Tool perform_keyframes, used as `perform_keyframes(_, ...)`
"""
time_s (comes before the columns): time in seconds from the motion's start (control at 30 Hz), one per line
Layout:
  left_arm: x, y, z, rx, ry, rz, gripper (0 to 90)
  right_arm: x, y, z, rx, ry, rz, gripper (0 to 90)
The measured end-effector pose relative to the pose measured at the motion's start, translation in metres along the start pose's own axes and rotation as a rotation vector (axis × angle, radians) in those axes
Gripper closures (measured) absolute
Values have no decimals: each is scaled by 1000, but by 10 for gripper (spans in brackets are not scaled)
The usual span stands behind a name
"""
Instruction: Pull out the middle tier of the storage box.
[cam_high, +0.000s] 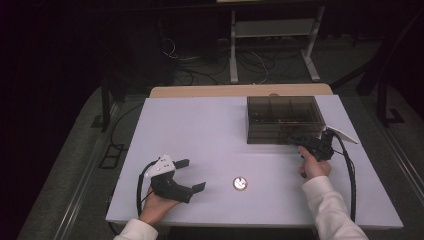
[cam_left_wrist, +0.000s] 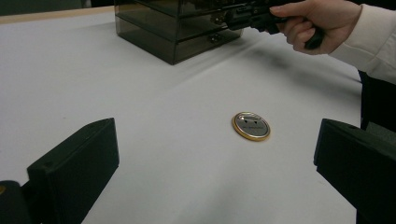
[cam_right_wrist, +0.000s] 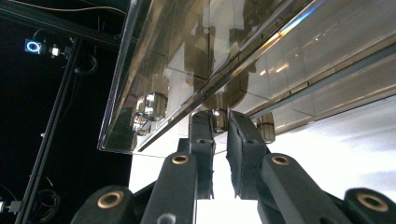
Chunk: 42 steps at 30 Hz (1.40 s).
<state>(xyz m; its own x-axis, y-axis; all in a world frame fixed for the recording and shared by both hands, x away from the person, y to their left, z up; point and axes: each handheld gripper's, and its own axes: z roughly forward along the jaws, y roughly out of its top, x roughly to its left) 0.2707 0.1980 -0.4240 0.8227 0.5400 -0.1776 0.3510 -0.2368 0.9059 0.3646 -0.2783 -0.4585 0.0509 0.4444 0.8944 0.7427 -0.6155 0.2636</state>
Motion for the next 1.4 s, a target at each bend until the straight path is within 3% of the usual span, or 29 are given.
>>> perform_keyframes(0.33,0,0,0,0,-1,0,0,0,-2,-3,7,-5,-26,798)
perform_keyframes(0.47,0,0,0,0,-1,-1,0,-3,-5,-5,-1,19,-9,798)
perform_keyframes(1.4,0,0,0,-6,-6,-6,0,-3,-19,-17,-4,17,-26,797)
